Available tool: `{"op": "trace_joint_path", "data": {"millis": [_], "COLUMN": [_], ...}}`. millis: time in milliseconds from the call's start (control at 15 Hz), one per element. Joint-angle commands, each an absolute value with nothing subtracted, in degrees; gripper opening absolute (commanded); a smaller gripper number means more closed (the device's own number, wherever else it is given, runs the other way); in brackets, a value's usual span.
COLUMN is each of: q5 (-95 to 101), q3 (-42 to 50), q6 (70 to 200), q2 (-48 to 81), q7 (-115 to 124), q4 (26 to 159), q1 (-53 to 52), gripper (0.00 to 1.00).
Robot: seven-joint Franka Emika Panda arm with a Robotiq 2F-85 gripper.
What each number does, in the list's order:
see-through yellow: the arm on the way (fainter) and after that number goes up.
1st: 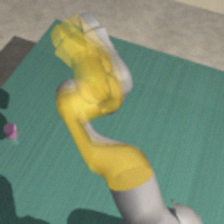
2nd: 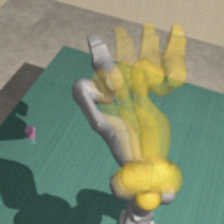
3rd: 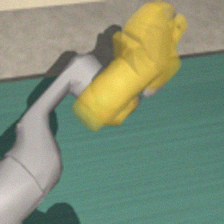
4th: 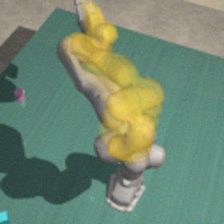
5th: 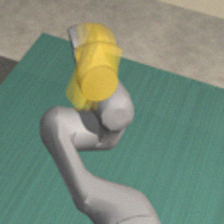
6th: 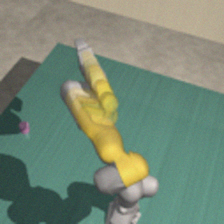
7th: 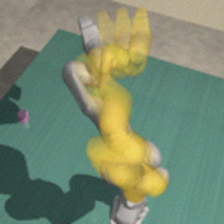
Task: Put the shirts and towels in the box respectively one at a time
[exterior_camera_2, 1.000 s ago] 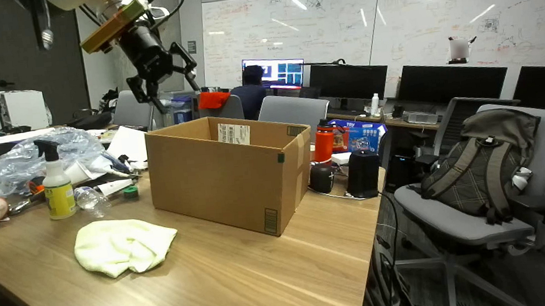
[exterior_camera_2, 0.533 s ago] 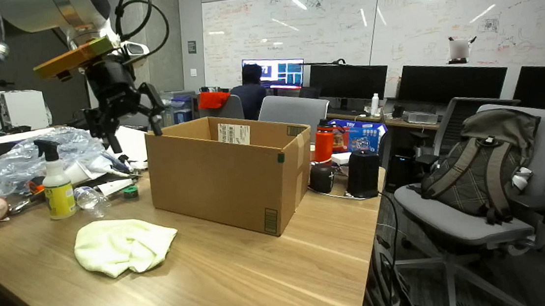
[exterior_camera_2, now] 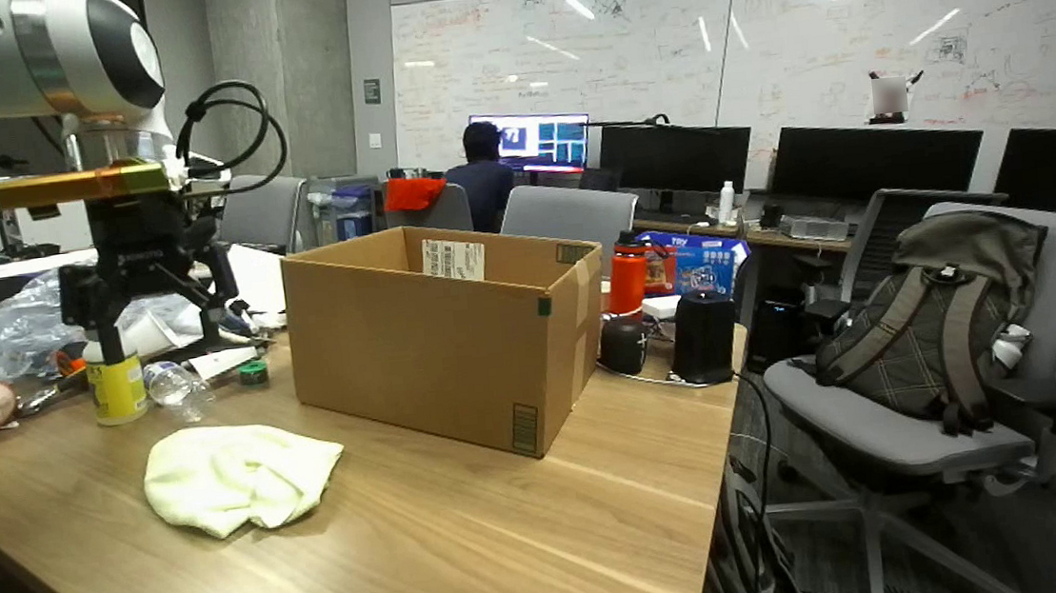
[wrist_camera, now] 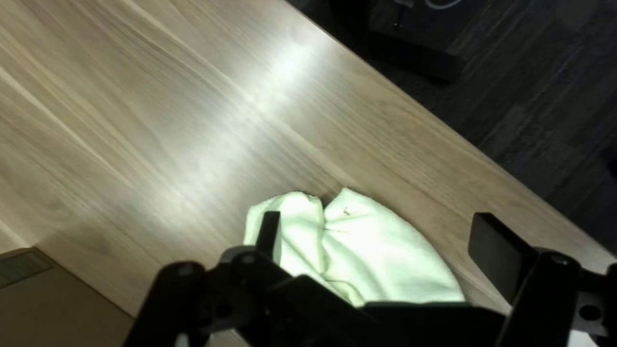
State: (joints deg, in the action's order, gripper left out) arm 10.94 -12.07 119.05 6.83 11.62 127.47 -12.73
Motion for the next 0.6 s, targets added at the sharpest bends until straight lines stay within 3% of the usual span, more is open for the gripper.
{"op": "trace_joint_path", "data": {"millis": [0, 533], "q5": [6.96, 8.82], "q3": [-13.06, -12.81], "q6": [124.38, 135.12], "q2": [8.19, 16.78], "q7": [6.22, 3.69], "q4": [128.64, 127.16], "q1": [-13.29, -14.34], "gripper": [1.00, 1.00]}}
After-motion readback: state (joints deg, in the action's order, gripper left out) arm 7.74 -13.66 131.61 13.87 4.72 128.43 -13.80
